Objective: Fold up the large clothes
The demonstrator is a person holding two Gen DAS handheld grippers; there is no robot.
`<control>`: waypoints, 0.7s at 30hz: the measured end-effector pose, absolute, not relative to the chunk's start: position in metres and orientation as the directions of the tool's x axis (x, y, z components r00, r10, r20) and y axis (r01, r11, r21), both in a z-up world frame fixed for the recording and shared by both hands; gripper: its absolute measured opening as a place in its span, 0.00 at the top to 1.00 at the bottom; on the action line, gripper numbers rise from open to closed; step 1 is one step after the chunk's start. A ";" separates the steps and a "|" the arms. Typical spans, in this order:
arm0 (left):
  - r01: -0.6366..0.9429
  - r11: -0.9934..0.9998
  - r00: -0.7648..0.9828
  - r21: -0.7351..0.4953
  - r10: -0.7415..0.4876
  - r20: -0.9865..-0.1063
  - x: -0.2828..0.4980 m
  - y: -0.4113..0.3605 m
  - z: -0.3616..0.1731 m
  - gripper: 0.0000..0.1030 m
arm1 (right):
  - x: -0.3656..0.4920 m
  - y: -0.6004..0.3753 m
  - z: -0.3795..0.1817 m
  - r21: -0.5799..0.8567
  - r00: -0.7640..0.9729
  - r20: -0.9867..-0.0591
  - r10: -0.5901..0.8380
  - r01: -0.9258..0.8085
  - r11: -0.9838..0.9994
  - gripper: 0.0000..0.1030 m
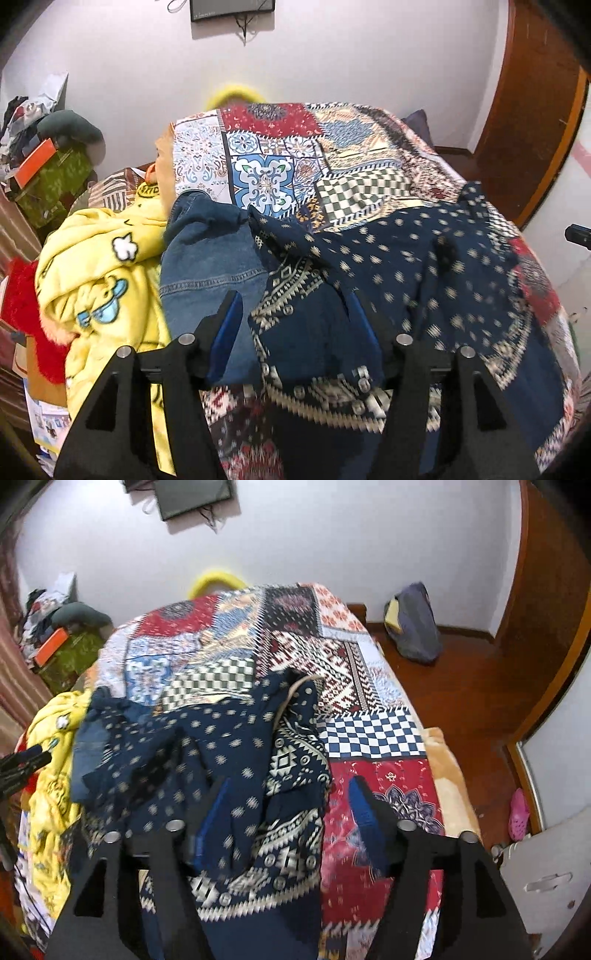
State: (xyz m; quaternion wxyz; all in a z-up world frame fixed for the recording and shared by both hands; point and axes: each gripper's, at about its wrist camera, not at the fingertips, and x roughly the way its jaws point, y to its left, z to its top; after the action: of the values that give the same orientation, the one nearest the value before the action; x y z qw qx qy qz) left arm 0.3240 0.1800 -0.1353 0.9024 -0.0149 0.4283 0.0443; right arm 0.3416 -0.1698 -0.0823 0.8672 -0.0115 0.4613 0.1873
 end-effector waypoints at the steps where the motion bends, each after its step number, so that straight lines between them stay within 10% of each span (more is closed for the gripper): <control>1: -0.086 0.996 0.635 0.011 0.064 -0.770 0.315 0.178 -0.131 0.41 | 0.333 -0.171 -0.078 0.150 0.510 -0.799 0.318 -0.344 0.927 0.39; 21: -0.006 0.992 0.477 -0.128 -0.109 -0.872 0.192 0.169 -0.219 0.35 | 0.228 -0.172 -0.133 0.055 0.414 -0.872 0.261 -0.448 0.892 0.39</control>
State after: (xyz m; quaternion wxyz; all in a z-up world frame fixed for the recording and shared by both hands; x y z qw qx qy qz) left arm 0.1923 0.1694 -0.2191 0.8576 -0.0566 0.5104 -0.0299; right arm 0.2282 -0.1724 -0.1334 0.8355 -0.0938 0.4981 0.2124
